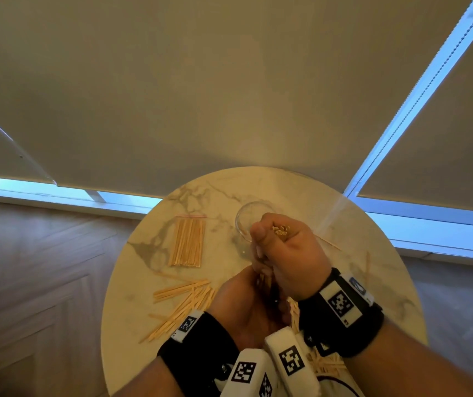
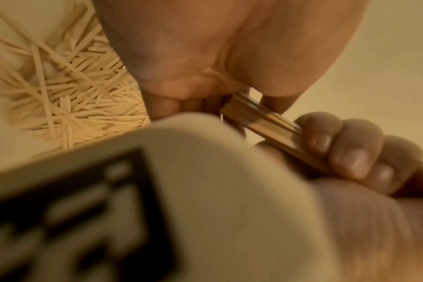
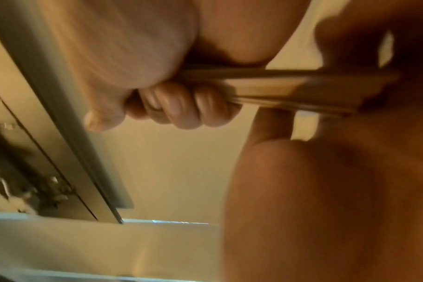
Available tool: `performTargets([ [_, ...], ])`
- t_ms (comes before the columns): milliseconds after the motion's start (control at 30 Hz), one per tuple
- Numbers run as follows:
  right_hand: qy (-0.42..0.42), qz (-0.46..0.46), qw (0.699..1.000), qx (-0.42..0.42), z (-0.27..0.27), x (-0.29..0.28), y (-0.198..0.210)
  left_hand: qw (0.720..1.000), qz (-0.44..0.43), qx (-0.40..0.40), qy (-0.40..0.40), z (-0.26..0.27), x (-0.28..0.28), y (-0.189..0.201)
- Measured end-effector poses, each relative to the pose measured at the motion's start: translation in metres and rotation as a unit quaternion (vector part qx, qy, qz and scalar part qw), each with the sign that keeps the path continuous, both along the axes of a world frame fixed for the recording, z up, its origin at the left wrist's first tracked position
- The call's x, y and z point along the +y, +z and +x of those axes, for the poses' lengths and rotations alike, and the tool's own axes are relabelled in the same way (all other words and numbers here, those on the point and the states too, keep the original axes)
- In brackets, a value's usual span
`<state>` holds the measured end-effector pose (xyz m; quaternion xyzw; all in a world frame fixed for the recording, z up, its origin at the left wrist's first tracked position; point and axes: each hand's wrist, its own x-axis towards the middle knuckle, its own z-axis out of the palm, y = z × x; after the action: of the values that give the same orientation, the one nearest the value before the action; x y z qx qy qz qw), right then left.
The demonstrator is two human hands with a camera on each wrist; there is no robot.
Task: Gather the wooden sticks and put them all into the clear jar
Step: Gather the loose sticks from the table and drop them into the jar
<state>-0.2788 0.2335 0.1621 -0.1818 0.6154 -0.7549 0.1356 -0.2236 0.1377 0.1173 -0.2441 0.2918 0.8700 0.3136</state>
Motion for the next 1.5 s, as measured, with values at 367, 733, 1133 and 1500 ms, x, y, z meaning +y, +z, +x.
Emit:
performTargets([
  [367,-0.006,0.234,0.958,0.166,-0.029,0.023,-0.007,0.986,-0.158,0.029,0.05,-0.037,-0.041,-0.013],
  [733,-0.179,0.428,0.873,0.153,-0.094,0.016,-0.054,0.59,-0.719,0.321,-0.18,-0.098,-0.074,-0.055],
  [1133,-0.125,0.529,0.83,0.123,-0.104,-0.011,-0.088,0.599,-0.7,0.334,-0.199,-0.112,-0.07,-0.068],
  [1500,-0.204,0.525,0.826,0.001,-0.034,0.081,-0.082,0.588,-0.703,0.28,-0.285,-0.055,-0.114,-0.095],
])
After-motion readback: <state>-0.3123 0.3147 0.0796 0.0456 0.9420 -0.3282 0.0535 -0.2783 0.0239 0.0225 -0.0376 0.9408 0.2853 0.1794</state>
